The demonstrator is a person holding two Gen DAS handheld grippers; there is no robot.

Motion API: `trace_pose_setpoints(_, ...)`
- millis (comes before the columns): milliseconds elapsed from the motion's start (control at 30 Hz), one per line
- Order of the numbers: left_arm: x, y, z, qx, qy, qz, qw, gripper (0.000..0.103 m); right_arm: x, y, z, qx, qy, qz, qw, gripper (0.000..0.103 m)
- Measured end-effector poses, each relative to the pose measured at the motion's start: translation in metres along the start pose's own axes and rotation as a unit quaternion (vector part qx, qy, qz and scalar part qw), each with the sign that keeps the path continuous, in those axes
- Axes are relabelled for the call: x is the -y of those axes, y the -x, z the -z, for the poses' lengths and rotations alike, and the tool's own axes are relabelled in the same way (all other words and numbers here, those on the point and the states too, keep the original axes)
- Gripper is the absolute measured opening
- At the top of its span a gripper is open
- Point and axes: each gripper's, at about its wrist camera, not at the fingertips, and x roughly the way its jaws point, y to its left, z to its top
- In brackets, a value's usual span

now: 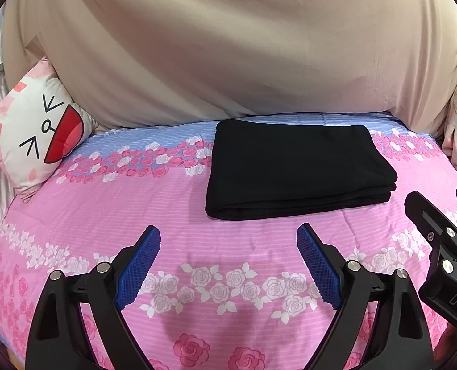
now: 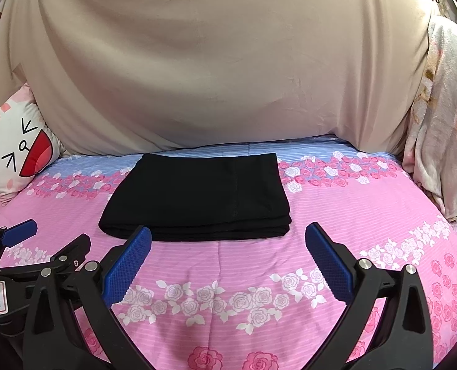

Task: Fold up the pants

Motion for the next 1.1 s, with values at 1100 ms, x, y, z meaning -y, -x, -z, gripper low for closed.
trace_pose_setpoints(1100,-0.0019,0.0006,0.0037,-0.001,-0.003,-0.005,1.0,0.087,-0.0004,0.0036,0.0031,0.002,-0.002,-0.001,1.0,0.098)
